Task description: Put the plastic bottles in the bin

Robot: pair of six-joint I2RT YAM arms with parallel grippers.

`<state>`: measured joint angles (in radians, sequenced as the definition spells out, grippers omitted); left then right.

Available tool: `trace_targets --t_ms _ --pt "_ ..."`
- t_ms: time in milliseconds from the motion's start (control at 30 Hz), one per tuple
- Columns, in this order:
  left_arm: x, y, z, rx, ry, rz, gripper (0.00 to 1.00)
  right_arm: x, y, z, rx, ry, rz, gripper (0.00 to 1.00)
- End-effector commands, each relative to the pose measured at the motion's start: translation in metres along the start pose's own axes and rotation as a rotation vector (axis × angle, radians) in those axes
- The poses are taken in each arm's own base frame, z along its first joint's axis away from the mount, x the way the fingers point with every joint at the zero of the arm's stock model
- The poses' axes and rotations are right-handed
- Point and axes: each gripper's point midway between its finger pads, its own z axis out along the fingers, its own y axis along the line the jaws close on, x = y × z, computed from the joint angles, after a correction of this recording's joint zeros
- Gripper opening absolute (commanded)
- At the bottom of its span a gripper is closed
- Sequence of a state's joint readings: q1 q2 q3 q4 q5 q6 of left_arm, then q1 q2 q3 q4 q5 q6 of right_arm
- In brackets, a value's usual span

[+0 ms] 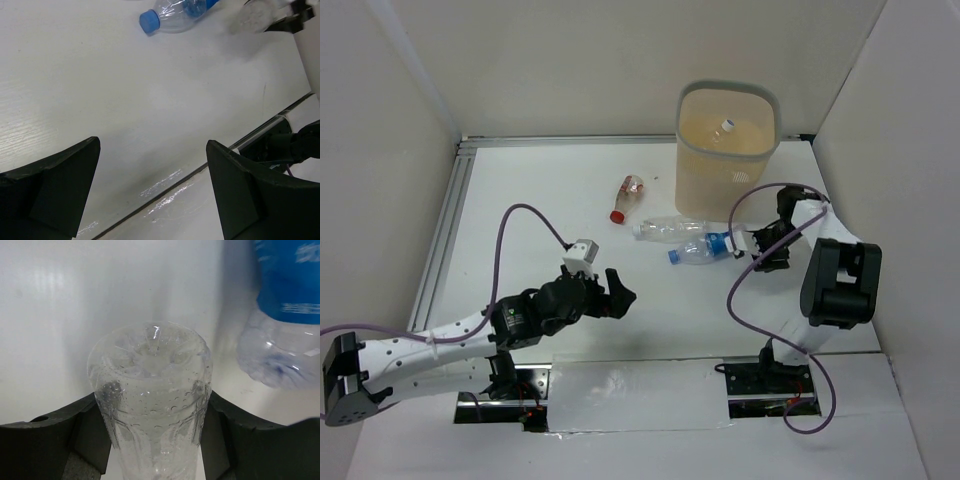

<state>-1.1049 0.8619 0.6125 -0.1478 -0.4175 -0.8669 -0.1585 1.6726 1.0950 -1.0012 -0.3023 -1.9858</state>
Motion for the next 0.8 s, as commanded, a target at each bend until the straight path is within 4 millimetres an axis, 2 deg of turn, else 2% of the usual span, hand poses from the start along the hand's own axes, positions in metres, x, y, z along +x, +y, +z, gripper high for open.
trace_targets --t_ms 0,33,67,100,133,200,267,300,467,533,567,633,667,733,767 --pt "-0.011 -0.008 0.003 -0.003 -0.028 0.021 1.0 -0.044 0.0 -0.052 0.032 -0.056 -0.266 0.49" --pt "-0.017 -0.012 0.002 0.006 -0.038 0.025 1.0 -0.052 -0.001 -0.06 0.053 -0.061 -0.239 0.48" --pt "-0.014 -0.011 0.004 -0.001 -0.03 0.029 1.0 -0.058 -0.007 -0.073 0.092 -0.057 -0.228 0.48" --pt "-0.019 -0.015 0.003 0.007 -0.039 0.024 1.0 -0.073 -0.012 -0.086 0.141 -0.077 -0.226 0.45" --pt "-0.015 -0.012 0.005 -0.005 -0.026 0.032 1.0 -0.079 -0.018 -0.097 0.184 -0.086 -0.2 0.45" --pt "-0.022 -0.016 0.003 -0.005 -0.04 0.027 1.0 -0.096 -0.035 -0.129 0.294 -0.124 -0.126 0.44" --pt "-0.024 -0.017 0.004 -0.011 -0.046 0.015 1.0 -0.121 -0.042 -0.155 0.378 -0.217 -0.077 0.44" --pt "-0.028 -0.02 0.004 -0.005 -0.053 0.011 1.0 -0.131 -0.051 -0.178 0.442 -0.241 -0.081 0.44" --pt "-0.034 -0.027 0.004 -0.001 -0.056 0.009 1.0 -0.194 -0.064 -0.247 0.627 -0.451 -0.047 0.44" --pt "-0.037 -0.031 0.003 0.012 -0.057 0.014 1.0 -0.212 -0.069 -0.272 0.691 -0.499 -0.058 0.45" --pt "-0.041 -0.034 0.002 0.019 -0.064 0.01 1.0 -0.227 -0.078 -0.293 0.763 -0.538 -0.099 0.45" --pt "-0.045 -0.037 0.001 0.025 -0.071 0.015 1.0 -0.24 -0.085 -0.312 0.808 -0.624 -0.018 0.46" --pt "-0.045 -0.037 0.001 0.025 -0.071 0.015 1.0 -0.249 -0.094 -0.338 0.897 -0.66 -0.053 0.46" --pt "-0.045 -0.037 0.001 0.025 -0.071 0.015 1.0 -0.265 -0.095 -0.358 0.922 -0.755 0.003 0.46" --pt "-0.047 -0.038 -0.002 0.032 -0.078 0.01 1.0 -0.266 -0.1 -0.367 0.952 -0.775 0.028 0.46"
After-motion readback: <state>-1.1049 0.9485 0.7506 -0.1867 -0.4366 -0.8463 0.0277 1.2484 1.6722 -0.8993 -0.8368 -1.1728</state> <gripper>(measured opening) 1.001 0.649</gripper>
